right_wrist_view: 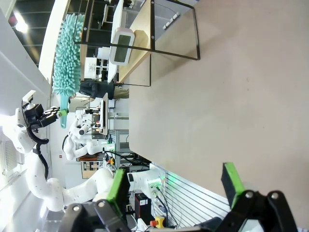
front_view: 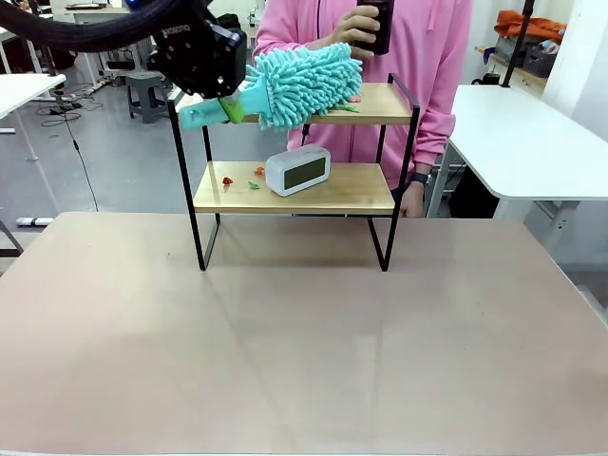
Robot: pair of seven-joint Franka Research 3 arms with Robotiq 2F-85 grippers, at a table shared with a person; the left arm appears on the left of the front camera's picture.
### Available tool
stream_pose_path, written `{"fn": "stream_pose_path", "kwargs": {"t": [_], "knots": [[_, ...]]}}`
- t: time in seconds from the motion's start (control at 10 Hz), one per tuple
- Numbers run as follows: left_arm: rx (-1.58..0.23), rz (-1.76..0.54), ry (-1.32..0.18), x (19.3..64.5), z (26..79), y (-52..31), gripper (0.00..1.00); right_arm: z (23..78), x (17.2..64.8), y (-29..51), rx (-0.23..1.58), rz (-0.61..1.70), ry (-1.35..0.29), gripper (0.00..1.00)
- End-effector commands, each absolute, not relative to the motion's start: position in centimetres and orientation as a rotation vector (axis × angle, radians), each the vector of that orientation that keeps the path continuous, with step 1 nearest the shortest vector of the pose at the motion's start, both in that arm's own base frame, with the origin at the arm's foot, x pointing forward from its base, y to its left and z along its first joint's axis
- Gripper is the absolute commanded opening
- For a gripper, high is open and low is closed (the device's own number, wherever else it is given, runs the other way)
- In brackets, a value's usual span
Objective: Clean the shelf.
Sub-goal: Clean the specific tier of the Shelf with the Duster once objects are removed.
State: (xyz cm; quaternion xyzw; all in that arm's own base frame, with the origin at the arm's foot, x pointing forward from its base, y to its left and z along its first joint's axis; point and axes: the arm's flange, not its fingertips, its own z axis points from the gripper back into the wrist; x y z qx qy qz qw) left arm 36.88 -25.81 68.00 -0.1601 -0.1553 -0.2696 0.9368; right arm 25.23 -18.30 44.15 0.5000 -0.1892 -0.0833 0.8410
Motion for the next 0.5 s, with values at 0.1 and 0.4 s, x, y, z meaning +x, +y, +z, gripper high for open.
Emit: {"fn": "stream_pose_path", "kwargs": {"t": [0.1,0.4], "knots": [[-0.419,-0.710,-0.146,36.3,69.3,-22.4,0.13,44.2,25.5,-18.2,1.075,-0.159,-0.432,1.00],[-0.587,-0.947,0.094,33.2,71.2,-17.8,0.13,44.2,25.5,-18.2,1.075,-0.159,-0.432,1.00]]}}
